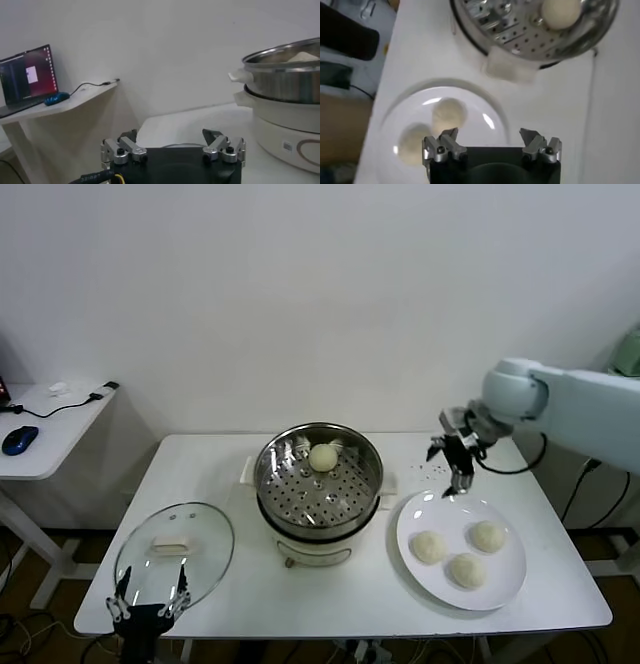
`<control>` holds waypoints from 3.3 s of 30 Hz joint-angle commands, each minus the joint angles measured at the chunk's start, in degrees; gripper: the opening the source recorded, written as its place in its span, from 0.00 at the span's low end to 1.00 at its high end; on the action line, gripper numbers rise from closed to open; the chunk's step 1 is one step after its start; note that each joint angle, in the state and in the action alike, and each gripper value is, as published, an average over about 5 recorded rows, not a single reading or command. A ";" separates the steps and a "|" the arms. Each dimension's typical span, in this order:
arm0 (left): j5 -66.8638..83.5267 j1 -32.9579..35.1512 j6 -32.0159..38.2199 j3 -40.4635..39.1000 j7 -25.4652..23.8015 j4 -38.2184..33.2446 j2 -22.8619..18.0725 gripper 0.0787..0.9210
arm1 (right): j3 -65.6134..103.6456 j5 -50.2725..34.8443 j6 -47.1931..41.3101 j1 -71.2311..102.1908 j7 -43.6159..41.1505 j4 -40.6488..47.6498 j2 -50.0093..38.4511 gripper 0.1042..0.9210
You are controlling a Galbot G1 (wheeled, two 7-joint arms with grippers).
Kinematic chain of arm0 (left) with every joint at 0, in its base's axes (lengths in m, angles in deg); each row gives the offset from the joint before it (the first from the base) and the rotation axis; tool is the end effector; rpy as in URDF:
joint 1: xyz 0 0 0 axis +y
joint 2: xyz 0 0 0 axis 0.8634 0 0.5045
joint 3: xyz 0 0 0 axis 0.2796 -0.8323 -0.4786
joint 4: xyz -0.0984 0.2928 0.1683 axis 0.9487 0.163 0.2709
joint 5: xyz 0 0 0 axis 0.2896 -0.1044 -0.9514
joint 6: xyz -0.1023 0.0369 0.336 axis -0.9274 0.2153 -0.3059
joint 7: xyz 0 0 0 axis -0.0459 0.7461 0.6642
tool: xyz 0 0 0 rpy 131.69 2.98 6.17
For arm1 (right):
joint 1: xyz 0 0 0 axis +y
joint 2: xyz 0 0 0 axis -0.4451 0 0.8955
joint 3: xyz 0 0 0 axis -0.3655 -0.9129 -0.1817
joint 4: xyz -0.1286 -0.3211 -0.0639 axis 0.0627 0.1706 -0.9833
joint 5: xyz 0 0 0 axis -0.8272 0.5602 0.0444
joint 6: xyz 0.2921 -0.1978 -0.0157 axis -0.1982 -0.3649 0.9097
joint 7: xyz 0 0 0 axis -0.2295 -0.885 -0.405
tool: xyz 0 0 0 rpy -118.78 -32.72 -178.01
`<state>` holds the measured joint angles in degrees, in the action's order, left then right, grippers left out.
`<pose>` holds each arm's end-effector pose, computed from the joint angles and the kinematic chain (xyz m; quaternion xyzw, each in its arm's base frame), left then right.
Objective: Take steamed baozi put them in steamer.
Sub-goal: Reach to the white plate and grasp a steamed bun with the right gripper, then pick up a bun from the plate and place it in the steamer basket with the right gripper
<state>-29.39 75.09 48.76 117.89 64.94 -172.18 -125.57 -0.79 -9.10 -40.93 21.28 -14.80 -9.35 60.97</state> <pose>0.0897 0.0510 -0.3329 0.1004 -0.9830 -0.1130 0.1046 0.4891 -0.1061 -0.1083 0.5264 -0.5428 0.5049 0.4164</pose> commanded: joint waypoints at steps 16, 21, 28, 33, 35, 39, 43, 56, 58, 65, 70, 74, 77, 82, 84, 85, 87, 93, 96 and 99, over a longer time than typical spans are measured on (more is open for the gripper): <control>-0.69 -0.76 -0.08 0.52 0.27 1.28 0.56 0.88 | 16.22 6.69 -8.29 27.34 5.18 9.84 6.41 0.88; -0.91 -0.90 -0.12 0.48 0.26 1.42 0.54 0.88 | 16.05 6.80 -8.24 27.55 4.63 11.17 7.80 0.88; -1.01 -1.18 -0.15 0.52 0.28 1.76 0.75 0.88 | 15.58 6.74 -8.12 27.01 3.68 12.64 8.53 0.88; -1.05 -1.27 -0.09 0.46 0.31 2.11 0.77 0.88 | 15.07 6.40 -7.99 26.20 3.03 13.00 8.64 0.81; -1.05 -1.24 -0.04 0.45 0.33 2.23 0.79 0.88 | 14.86 6.25 -7.92 25.86 2.89 12.97 8.51 0.74; -1.04 -1.21 0.00 0.47 0.34 2.35 0.87 0.88 | 14.75 5.55 -7.93 25.39 2.82 12.51 8.02 0.62; -1.01 -1.11 0.05 0.47 0.35 2.40 0.98 0.88 | 14.42 4.52 -8.05 24.23 2.90 11.39 7.08 0.57; -0.75 -0.76 -0.21 -0.25 0.26 1.70 2.02 0.88 | -5.53 -10.04 -3.20 -9.63 0.21 7.81 5.37 0.54; -0.64 -0.87 -0.32 -0.37 0.26 1.47 2.26 0.88 | -10.98 -13.83 -1.85 -17.05 -0.43 8.20 7.80 0.54; -0.12 -0.40 0.03 -1.03 0.21 1.39 3.14 0.88 | -13.77 -26.49 -3.29 -27.93 -0.64 10.52 17.95 0.54; 0.11 0.43 0.66 -1.22 -0.02 1.35 4.04 0.88 | -9.87 -30.45 -6.48 -25.46 2.21 12.20 26.20 0.54; 0.33 1.38 0.89 -1.23 -0.62 0.59 4.77 0.88 | -6.71 -31.17 -9.03 -20.29 4.65 13.73 32.99 0.55; 0.30 1.59 1.11 -0.98 -0.62 0.26 5.03 0.88 | -5.17 -31.34 -10.43 -16.61 6.12 14.43 37.03 0.55; 0.32 1.76 1.30 -0.60 -0.51 0.11 5.36 0.88 | -3.84 -30.61 -11.58 -11.53 8.02 16.59 41.90 0.55; 0.22 1.70 1.28 -0.64 -0.49 0.11 5.35 0.88 | -3.36 -30.08 -11.91 -9.38 8.66 17.75 43.43 0.55; 0.14 1.64 1.26 -0.69 -0.49 0.12 5.28 0.88 | -3.15 -29.88 -12.09 -8.42 8.90 18.20 43.97 0.55; -0.03 1.56 1.24 -0.78 -0.48 0.16 5.11 0.88 | -2.96 -29.26 -12.35 -6.38 9.26 18.92 44.88 0.54; 0.13 1.48 1.38 -0.56 -0.46 0.63 4.82 0.88 | -2.43 -26.87 -12.49 -0.61 9.74 21.94 47.05 0.55; 0.50 1.35 1.47 -0.33 -0.40 1.13 4.93 0.88 | -2.42 -26.31 -12.37 1.06 9.60 23.93 48.25 0.55; 0.74 1.18 1.55 -0.15 -0.35 1.62 5.09 0.88 | -2.25 -26.07 -12.33 2.24 9.52 25.37 48.94 0.55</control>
<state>-29.02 76.37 50.20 117.49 64.61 -171.31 -120.67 -3.65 -35.85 -52.60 17.42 -6.13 11.68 105.03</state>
